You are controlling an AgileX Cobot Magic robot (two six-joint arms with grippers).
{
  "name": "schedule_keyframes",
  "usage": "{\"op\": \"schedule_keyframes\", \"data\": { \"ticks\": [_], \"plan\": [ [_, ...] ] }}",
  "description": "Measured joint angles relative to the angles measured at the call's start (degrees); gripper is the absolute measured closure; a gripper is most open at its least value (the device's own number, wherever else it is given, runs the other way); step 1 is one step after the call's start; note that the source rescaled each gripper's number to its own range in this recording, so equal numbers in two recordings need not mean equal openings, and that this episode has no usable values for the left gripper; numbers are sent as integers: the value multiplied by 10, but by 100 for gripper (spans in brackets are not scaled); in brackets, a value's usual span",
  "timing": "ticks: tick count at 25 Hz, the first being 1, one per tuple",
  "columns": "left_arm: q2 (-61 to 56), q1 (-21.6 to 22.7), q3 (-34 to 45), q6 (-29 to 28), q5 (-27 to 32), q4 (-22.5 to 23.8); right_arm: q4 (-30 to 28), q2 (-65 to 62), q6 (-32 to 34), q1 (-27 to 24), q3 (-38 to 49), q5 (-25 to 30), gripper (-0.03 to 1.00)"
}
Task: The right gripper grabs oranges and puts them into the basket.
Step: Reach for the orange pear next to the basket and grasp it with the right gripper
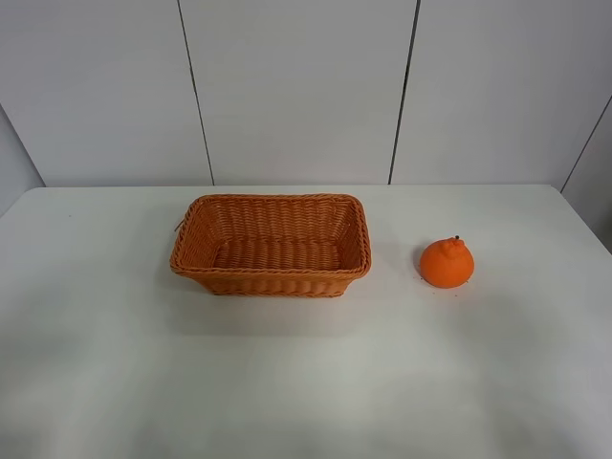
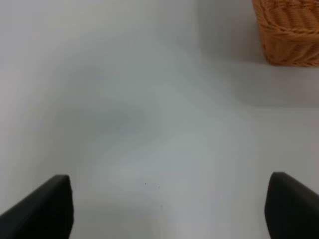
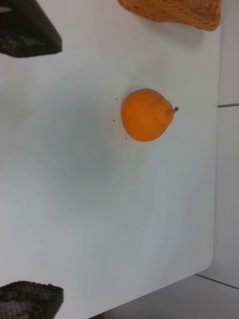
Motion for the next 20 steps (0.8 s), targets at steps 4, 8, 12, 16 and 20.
{"op": "schedule_keyframes", "data": {
  "ticks": [4,8,12,16,20],
  "plan": [
    [0,0,0,0,0,0,0,0,1,0,0,0,-3],
    [0,0,0,0,0,0,1,1,2,0,0,0,-3],
    [0,0,0,0,0,0,9,76,2,0,-36,0,-3],
    [0,0,0,0,0,0,10,241,2,0,-114,-3,-3],
    [0,0,0,0,0,0,11,435,2,0,-191,0,-3]
  ]
}}
